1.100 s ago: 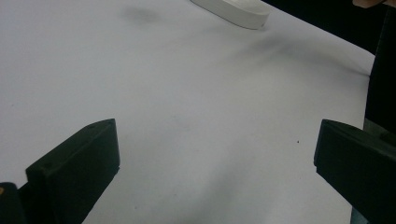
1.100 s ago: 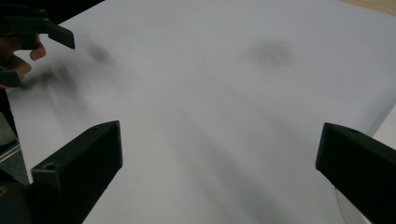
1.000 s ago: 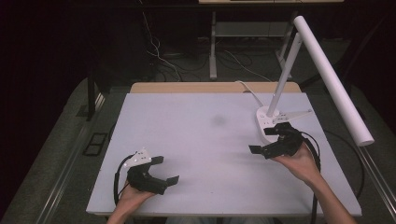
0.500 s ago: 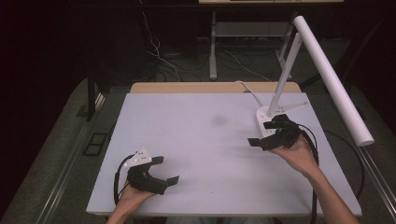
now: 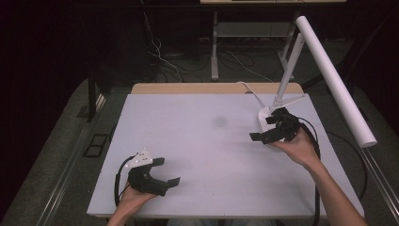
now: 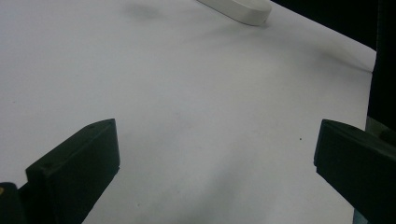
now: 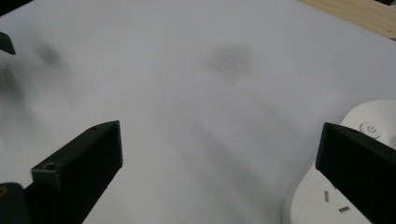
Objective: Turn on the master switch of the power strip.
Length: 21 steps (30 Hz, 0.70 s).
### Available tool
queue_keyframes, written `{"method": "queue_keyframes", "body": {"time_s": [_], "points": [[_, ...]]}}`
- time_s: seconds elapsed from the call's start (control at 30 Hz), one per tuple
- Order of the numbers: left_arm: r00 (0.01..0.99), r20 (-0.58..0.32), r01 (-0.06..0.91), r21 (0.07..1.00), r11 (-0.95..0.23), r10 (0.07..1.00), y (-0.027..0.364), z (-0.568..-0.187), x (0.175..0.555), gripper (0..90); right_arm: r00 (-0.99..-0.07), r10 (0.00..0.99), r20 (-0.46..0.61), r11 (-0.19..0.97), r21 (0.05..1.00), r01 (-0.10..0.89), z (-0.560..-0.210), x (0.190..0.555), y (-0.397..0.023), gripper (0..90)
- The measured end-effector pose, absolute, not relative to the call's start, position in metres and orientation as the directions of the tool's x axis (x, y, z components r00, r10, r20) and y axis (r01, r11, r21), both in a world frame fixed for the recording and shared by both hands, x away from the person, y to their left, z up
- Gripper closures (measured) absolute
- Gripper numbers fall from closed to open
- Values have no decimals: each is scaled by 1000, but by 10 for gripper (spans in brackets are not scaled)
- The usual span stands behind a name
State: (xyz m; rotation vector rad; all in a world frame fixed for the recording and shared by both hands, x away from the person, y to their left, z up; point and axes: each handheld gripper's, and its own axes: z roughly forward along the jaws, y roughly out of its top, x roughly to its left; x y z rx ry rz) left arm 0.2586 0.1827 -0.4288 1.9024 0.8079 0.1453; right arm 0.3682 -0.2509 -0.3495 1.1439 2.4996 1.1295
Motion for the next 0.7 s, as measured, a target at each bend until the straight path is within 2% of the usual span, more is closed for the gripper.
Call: {"method": "queue_keyframes", "body": {"time_s": [0.33, 0.37, 0.43, 0.5, 0.57, 0.6, 0.7], "points": [[768, -246, 468, 845, -257, 591, 183, -429, 259, 0, -678, 727, 114, 444, 674, 590, -349, 387, -250, 3], [768, -247, 468, 846, -256, 590, 183, -429, 259, 0, -680, 726, 106, 455, 667, 590, -349, 389, -250, 44], [769, -247, 468, 846, -256, 589, 183, -429, 259, 0, -686, 720, 104, 462, 667, 585, -349, 390, -249, 54], [770, -250, 471, 844, -258, 587, 182, -430, 259, 0, -683, 729, 52, 495, 648, 578, -348, 395, -249, 145], [773, -247, 469, 843, -265, 584, 182, -430, 259, 0, -681, 732, 33, 505, 643, 575, -348, 397, -248, 149], [774, -246, 468, 842, -267, 583, 181, -430, 259, 0, -678, 734, 23, 513, 635, 577, -348, 401, -248, 195], [774, -249, 470, 842, -265, 582, 181, -430, 258, 0, -675, 737, 7, 524, 625, 578, -348, 406, -247, 243]]}}
